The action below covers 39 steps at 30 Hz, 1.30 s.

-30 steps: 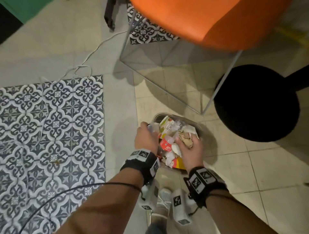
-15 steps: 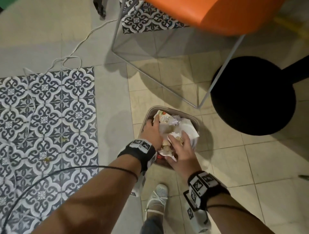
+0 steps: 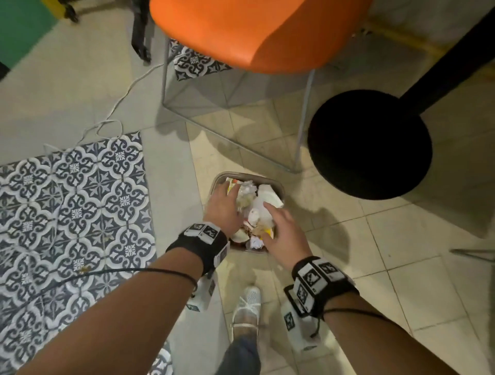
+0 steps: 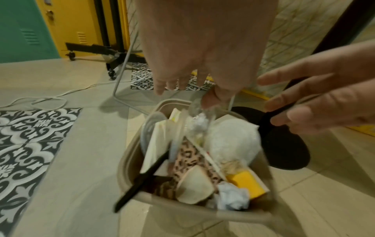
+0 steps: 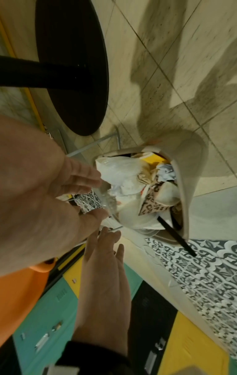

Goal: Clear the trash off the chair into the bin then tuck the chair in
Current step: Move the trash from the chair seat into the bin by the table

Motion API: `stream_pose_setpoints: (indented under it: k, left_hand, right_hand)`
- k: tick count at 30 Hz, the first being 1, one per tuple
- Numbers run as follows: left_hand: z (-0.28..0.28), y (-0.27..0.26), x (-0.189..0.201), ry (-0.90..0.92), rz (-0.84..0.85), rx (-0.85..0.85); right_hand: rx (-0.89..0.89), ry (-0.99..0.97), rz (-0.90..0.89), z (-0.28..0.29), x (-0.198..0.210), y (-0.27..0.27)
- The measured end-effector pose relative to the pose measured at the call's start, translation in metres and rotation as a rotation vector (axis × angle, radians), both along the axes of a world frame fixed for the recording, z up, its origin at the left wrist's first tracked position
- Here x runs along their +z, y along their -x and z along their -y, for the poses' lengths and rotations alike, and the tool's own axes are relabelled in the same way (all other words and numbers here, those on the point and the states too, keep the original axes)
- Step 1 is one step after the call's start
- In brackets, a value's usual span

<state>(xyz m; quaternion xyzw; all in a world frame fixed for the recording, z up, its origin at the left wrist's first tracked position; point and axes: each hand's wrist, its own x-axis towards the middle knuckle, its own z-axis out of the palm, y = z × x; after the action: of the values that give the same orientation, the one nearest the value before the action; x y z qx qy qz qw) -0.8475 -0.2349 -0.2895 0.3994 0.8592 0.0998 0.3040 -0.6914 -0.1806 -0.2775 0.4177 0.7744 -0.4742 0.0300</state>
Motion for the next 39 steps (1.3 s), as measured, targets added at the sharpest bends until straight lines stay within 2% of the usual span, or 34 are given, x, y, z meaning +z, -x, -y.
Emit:
stream_pose_setpoints:
  k: [4, 7, 10, 13, 16, 20, 23, 25, 28, 30, 34, 37, 39]
  left_hand:
    - [-0.012, -0.062, 0.049, -0.189, 0.04, -0.025]
    - [-0.031, -0.135, 0.09, -0.313, 0.087, -0.107]
    - [-0.052, -0.227, 0.125, -0.379, 0.17, -0.163]
    - [-0.072, -0.33, 0.144, -0.441, 0.303, -0.247]
    - [-0.094, -0.441, 0.158, -0.385, 0.372, -0.363]
    - [-0.112, -0.577, 0.163, -0.383, 0.456, -0.506]
    - [-0.125, -0.661, 0.165, -0.363, 0.415, -0.633]
    - [-0.139, -0.705, 0.167, -0.291, 0.385, -0.693]
    - [-0.169, -0.756, 0.171, -0.282, 0.352, -0.799]
    - [-0.195, -0.783, 0.174, -0.238, 0.278, -0.942]
    - [-0.253, -0.834, 0.167, -0.099, -0.105, -1.39]
    - [-0.283, -0.867, 0.156, -0.018, -0.303, -1.717]
    - [-0.293, -0.878, 0.15, -0.018, -0.327, -1.831]
  right_hand:
    - [-0.149, 0.016, -0.068, -0.011, 0.047, -0.054]
    - [-0.318, 0.018, -0.103, -0.024, 0.079, -0.127]
    - [-0.503, -0.033, -0.12, -0.043, 0.108, -0.224]
    - [-0.679, -0.102, -0.154, -0.058, 0.133, -0.338]
    - [-0.862, -0.187, -0.165, -0.065, 0.151, -0.463]
    - [-1.05, -0.346, 0.053, -0.067, 0.167, -0.622]
    - [-1.158, -0.309, 0.254, -0.068, 0.168, -0.722]
    - [-1.196, -0.261, 0.324, -0.07, 0.167, -0.77]
    - [-1.235, -0.215, 0.424, -0.082, 0.161, -0.814]
    - [-1.267, -0.117, 0.472, -0.095, 0.156, -0.832]
    - [-1.217, 0.093, 0.456, -0.119, 0.141, -0.847]
    - [-1.112, 0.012, 0.532, -0.131, 0.131, -0.843]
    - [-1.056, -0.022, 0.598, -0.139, 0.129, -0.837]
